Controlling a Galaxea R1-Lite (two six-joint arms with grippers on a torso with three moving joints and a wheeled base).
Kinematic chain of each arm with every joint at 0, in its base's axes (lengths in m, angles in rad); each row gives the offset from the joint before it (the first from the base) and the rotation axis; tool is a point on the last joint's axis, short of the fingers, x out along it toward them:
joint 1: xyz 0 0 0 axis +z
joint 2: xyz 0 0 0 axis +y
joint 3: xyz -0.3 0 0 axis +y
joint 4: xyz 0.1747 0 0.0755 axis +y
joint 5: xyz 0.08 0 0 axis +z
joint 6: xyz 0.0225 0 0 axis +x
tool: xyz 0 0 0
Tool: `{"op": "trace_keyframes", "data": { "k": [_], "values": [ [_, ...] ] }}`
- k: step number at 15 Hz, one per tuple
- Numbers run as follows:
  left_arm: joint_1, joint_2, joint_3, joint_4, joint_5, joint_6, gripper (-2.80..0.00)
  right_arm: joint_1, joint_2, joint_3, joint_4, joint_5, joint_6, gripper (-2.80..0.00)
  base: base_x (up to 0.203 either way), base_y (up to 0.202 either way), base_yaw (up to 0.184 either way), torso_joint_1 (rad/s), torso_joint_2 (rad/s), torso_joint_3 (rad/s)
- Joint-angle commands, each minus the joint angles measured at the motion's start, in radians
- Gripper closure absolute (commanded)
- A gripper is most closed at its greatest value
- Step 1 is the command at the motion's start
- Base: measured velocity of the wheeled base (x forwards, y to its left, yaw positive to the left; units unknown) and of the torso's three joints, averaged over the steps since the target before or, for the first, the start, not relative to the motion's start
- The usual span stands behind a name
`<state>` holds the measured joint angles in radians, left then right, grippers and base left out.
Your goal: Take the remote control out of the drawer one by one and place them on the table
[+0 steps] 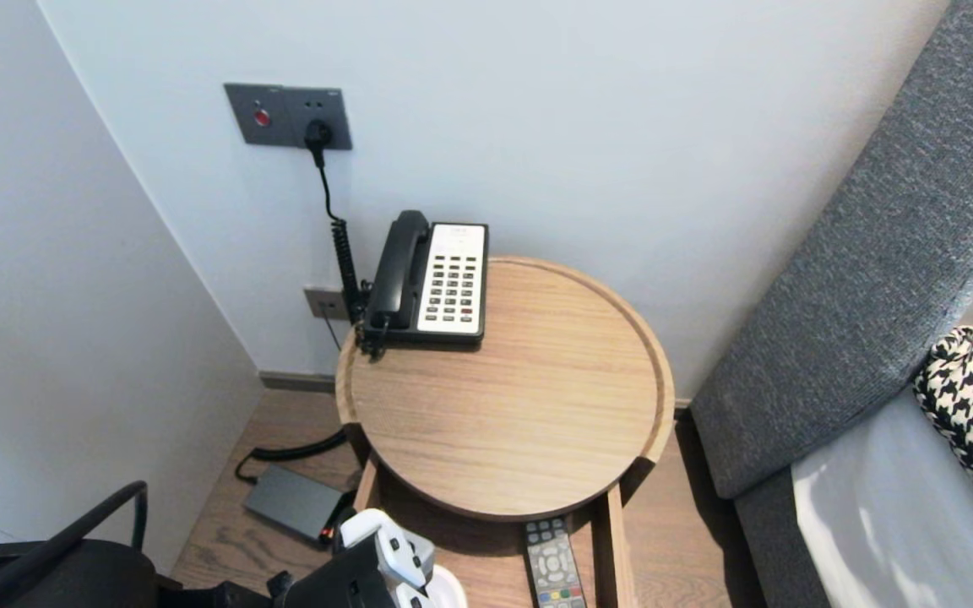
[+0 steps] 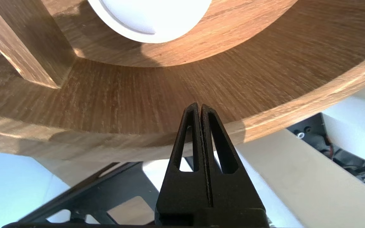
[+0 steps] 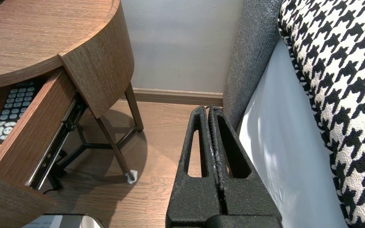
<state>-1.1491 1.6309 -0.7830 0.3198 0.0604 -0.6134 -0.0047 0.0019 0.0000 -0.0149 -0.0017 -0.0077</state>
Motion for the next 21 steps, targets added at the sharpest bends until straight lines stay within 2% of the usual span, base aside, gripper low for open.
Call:
{"op": "trace_keyframes", "data": {
  "k": [1,6,7,8,11,13,21],
  "values": [
    [0.004,0.008,-0.021,-0.02,0.007,-0.021,0.0,0.0,0.001,0.011,0.0,0.0,0.0,0.0,0.0,0.0,0.0,0.0,0.0,0.0],
    [0.014,0.055,-0.075,-0.034,0.053,-0.068,0.0,0.0,0.001,0.011,0.0,0.0,0.0,0.0,0.0,0.0,0.0,0.0,0.0,0.0],
    [0.014,0.058,-0.081,-0.028,0.073,-0.083,-2.11,0.0,0.001,0.011,0.0,0.0,-0.002,0.0,0.0,0.0,0.0,0.0,0.0,0.0],
    [0.015,0.058,-0.079,-0.033,0.099,-0.085,-2.8,0.0,0.001,0.011,0.0,0.0,0.0,0.0,0.0,0.0,0.0,0.0,0.0,0.0],
    [0.036,0.06,-0.081,-0.032,0.159,-0.095,-2.8,0.0,0.001,0.011,0.0,0.0,0.0,0.0,0.0,0.0,0.0,0.0,0.0,0.0],
    [0.058,0.065,-0.075,-0.027,0.166,-0.094,-2.8,0.0,0.001,0.011,0.0,0.0,0.0,0.0,0.0,0.0,0.0,0.0,0.0,0.0],
    [0.058,0.138,-0.114,-0.032,0.166,-0.085,-2.8,0.0,0.001,0.011,0.0,0.0,-0.002,0.0,0.0,0.0,0.0,0.0,0.0,0.0]
  ]
}}
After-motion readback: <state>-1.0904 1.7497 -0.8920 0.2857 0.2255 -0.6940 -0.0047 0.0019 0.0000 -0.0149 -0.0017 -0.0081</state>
